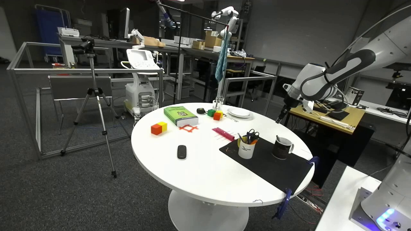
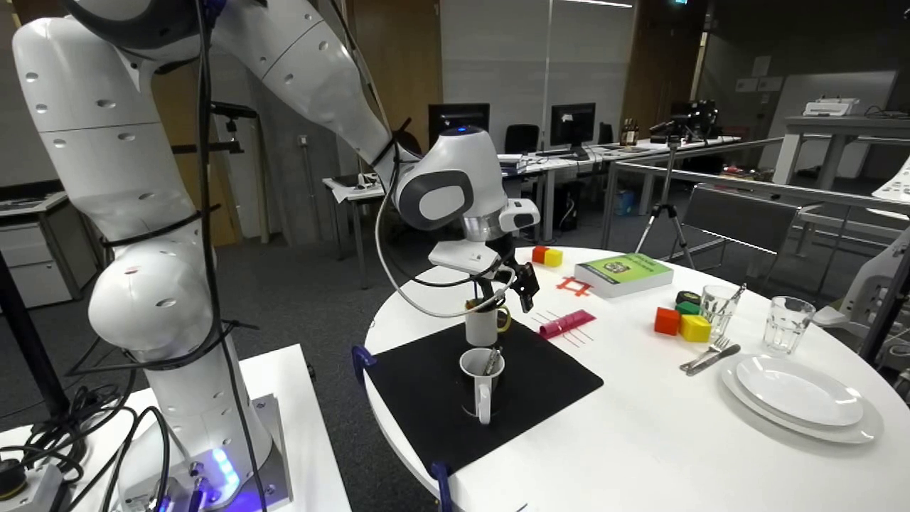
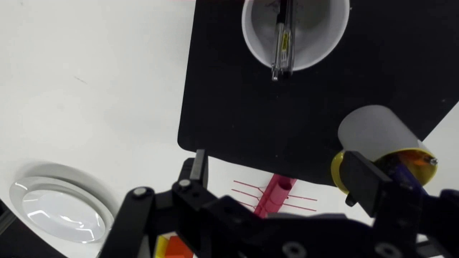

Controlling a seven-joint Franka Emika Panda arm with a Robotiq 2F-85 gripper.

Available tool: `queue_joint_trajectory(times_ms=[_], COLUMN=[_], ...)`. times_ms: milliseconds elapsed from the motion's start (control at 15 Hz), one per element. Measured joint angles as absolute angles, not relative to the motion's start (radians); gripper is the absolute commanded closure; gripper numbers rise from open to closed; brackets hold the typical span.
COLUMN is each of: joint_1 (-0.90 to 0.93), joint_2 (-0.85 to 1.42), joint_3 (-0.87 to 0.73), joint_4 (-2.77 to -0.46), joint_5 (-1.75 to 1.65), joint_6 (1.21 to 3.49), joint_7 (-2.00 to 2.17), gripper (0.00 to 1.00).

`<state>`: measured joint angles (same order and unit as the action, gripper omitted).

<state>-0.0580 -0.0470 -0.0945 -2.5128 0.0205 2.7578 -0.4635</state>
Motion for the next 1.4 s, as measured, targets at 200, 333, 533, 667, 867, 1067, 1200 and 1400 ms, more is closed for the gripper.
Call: queue_joint_trajectory(times_ms=[200, 333, 533, 667, 867, 1067, 1200, 1400], joint_1=[-0.058, -0.058, -0.056, -0.05, -0.036, -0.024, -0.02, -0.016], joint_2=[-0.083, -0.096, -0.092, -0.086, -0.067, -0.033, -0.009, 0.023], joint_3=[-0.102, -0.102, -0.102, -0.097, -0.081, -0.058, -0.044, -0.038], joint_4=[-2.536, -2.546, -2.547, -2.547, -2.548, -2.551, -2.552, -2.552], joint_5=[0.022, 0.022, 0.02, 0.018, 0.016, -0.005, -0.025, -0.03], joint_6=[2.719, 2.719, 2.721, 2.721, 2.721, 2.718, 2.718, 2.718], joint_7=[-0.467, -0.467, -0.46, -0.444, -0.422, -0.389, -0.369, -0.366], gripper=[0.0, 0.0, 0.0, 0.0, 0.0, 0.0, 0.0, 0.0])
